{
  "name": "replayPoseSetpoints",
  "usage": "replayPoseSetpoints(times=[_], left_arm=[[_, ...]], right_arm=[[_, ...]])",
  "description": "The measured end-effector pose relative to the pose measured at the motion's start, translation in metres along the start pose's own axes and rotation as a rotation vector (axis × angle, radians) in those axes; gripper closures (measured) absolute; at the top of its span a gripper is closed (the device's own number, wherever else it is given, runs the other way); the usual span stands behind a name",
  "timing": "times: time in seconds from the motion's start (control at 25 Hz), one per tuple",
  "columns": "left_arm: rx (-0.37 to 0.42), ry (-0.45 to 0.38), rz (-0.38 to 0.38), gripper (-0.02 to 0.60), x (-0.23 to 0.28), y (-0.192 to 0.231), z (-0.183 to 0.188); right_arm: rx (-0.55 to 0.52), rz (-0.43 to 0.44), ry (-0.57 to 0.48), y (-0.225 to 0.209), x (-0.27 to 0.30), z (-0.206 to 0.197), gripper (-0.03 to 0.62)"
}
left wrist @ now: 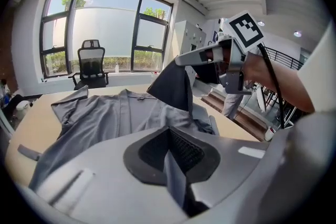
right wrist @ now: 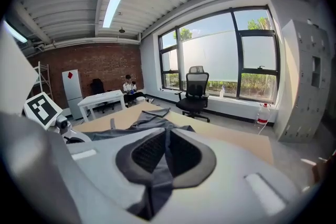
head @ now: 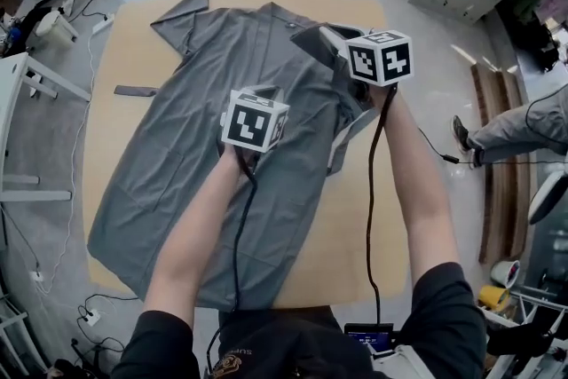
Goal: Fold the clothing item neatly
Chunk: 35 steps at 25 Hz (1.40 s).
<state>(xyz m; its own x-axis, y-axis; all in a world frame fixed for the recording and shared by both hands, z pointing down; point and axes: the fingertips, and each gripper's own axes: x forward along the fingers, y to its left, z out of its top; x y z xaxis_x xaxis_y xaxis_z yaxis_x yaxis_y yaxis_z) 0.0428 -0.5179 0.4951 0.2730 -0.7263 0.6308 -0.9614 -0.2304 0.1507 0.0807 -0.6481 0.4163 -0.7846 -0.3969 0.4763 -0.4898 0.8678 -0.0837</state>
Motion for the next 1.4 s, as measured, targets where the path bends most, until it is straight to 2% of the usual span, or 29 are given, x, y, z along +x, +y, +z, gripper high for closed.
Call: replayPoseSetpoints(times=[0.16, 0.32, 0.48, 0.68, 0.76, 0.84, 0.92, 1.08, 1.24, 1.4], left_arm=[[-0.039, -0.024, 0.021, 0.574, -0.027, 0.039, -0.014], [-0.069, -0.017, 0.031, 0.574, -0.047, 0.071, -0.036], [-0.084, -0.013, 0.025, 0.574, -0.058, 0.089, -0.048], [-0.097, 0.002, 0.024, 0.574, -0.060, 0.106, -0.064], [-0.100, 0.008, 0.020, 0.574, -0.059, 0.108, -0.068], [-0.101, 0.011, 0.012, 0.574, -0.058, 0.107, -0.070], [-0.098, 0.012, 0.006, 0.574, -0.058, 0.107, -0.071], [-0.094, 0.013, 0.006, 0.574, -0.059, 0.107, -0.073], [-0.084, 0.021, -0.003, 0.574, -0.058, 0.099, -0.074], [-0.052, 0.023, -0.016, 0.574, -0.054, 0.085, -0.069]], right_arm=[[-0.006, 0.013, -0.036, 0.043, 0.043, 0.023, 0.565], [0.016, -0.007, -0.041, 0.074, 0.094, 0.021, 0.565], [0.065, -0.027, 0.015, 0.087, 0.135, -0.009, 0.563], [0.044, 0.070, 0.147, 0.124, 0.168, -0.058, 0.563], [0.029, 0.106, 0.192, 0.136, 0.175, -0.071, 0.537], [0.026, 0.141, 0.219, 0.145, 0.179, -0.081, 0.482], [0.024, 0.167, 0.224, 0.153, 0.178, -0.084, 0.454], [0.028, 0.181, 0.190, 0.152, 0.161, -0.077, 0.451], [0.024, 0.141, 0.179, 0.128, 0.125, -0.075, 0.451], [0.029, 0.069, 0.193, 0.097, 0.084, -0.090, 0.451]])
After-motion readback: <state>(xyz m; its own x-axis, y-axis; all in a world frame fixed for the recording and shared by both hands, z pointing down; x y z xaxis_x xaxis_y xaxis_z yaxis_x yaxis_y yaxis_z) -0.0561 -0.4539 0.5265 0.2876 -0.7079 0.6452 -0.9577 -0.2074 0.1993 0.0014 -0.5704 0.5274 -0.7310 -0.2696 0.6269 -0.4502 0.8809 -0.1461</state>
